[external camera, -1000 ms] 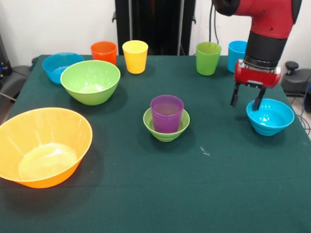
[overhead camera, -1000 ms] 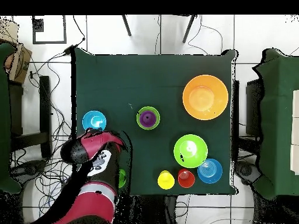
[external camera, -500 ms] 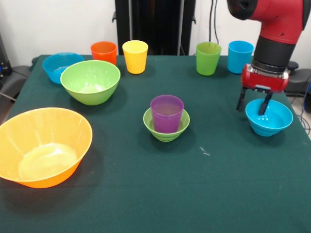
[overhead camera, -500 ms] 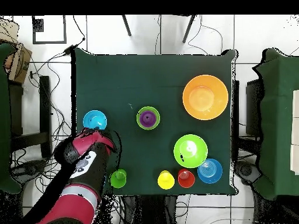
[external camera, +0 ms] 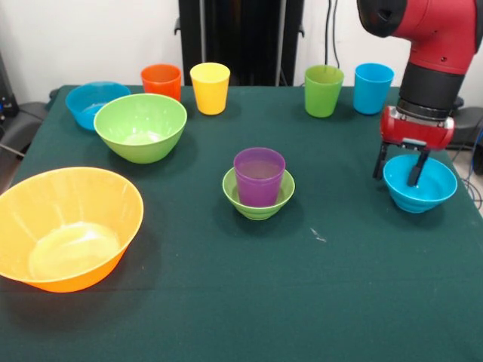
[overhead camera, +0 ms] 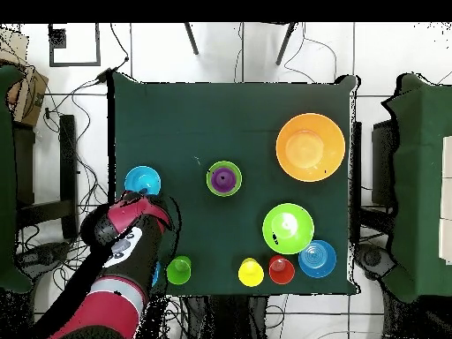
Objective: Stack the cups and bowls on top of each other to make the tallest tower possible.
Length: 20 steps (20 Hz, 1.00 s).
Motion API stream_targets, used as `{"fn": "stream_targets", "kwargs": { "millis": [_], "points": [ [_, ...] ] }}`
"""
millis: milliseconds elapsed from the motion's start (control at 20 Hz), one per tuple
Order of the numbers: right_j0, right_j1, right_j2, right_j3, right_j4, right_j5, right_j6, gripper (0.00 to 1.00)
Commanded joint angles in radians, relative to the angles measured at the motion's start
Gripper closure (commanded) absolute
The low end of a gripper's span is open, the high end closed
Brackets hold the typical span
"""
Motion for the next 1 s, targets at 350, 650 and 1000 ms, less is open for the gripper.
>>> {"fn": "stream_targets", "kwargs": {
  "millis": [350, 650, 1000],
  "points": [
    [-0.035, 0.025, 0.075, -0.055, 0.02, -0.034, 0.099, 0.0],
    [-0.036, 0.024, 0.078, -0.05, 0.023, -0.032, 0.103, 1.0],
    [-0.048, 0.019, 0.094, -0.039, 0.023, -0.037, 0.097, 1.0]
  ]
}}
